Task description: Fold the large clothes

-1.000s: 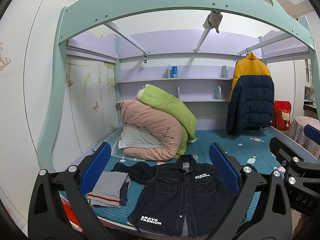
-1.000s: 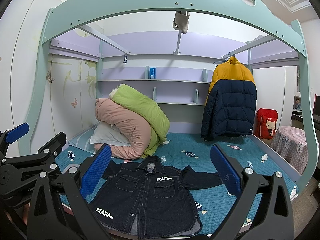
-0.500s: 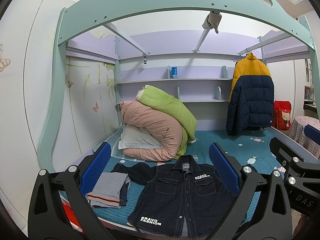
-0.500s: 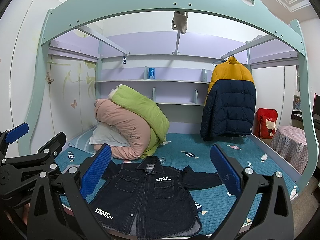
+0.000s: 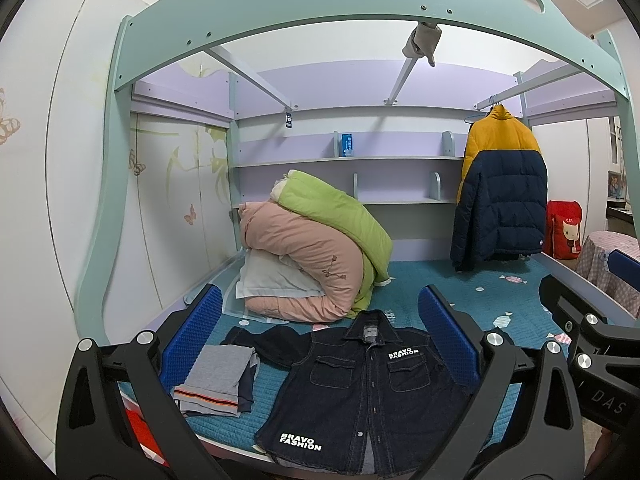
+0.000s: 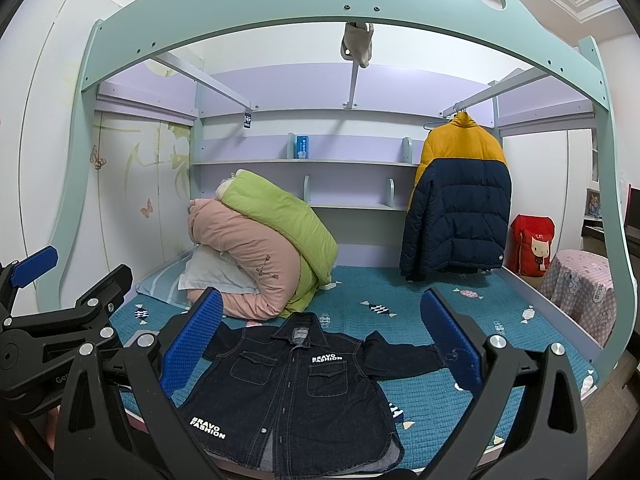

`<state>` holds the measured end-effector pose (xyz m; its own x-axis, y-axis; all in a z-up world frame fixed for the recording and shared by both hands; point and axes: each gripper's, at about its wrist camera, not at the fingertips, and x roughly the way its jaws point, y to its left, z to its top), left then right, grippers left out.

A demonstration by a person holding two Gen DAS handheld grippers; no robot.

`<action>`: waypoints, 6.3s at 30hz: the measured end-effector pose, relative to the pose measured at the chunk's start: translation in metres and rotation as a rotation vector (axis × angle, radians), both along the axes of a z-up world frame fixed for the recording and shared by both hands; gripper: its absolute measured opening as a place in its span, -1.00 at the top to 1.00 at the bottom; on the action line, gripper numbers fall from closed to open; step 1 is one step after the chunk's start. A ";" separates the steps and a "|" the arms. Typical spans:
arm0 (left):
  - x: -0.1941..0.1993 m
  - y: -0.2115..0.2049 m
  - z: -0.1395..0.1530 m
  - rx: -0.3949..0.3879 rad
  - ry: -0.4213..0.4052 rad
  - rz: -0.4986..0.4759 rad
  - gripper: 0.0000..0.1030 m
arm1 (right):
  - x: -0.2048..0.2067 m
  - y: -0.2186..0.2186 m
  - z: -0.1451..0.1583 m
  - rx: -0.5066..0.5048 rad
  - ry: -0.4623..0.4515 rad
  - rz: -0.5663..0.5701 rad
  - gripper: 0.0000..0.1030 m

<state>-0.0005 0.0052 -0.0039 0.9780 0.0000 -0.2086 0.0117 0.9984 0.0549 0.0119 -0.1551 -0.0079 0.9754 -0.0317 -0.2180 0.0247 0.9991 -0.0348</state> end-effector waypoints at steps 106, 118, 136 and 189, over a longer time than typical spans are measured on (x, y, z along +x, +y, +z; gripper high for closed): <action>0.662 0.397 -0.411 -0.405 0.956 0.273 0.57 | 0.566 0.146 -0.405 0.211 0.726 0.257 -0.13; 0.534 0.332 -0.270 -0.454 0.611 0.028 0.60 | 0.618 0.197 -0.481 0.434 1.027 0.430 0.97; 0.561 -0.065 -0.286 -0.181 0.638 -0.482 0.69 | 0.468 -0.189 -0.394 0.388 0.670 -0.017 0.83; 0.554 -0.060 -0.362 -0.111 0.783 -0.337 -0.12 | 0.510 -0.133 -0.308 0.614 0.279 0.359 0.94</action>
<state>0.5530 -0.0550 -0.3659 0.4965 -0.3252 -0.8048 0.3025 0.9339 -0.1908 0.5222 -0.2885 -0.3157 0.8093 0.4836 -0.3335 -0.2336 0.7859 0.5726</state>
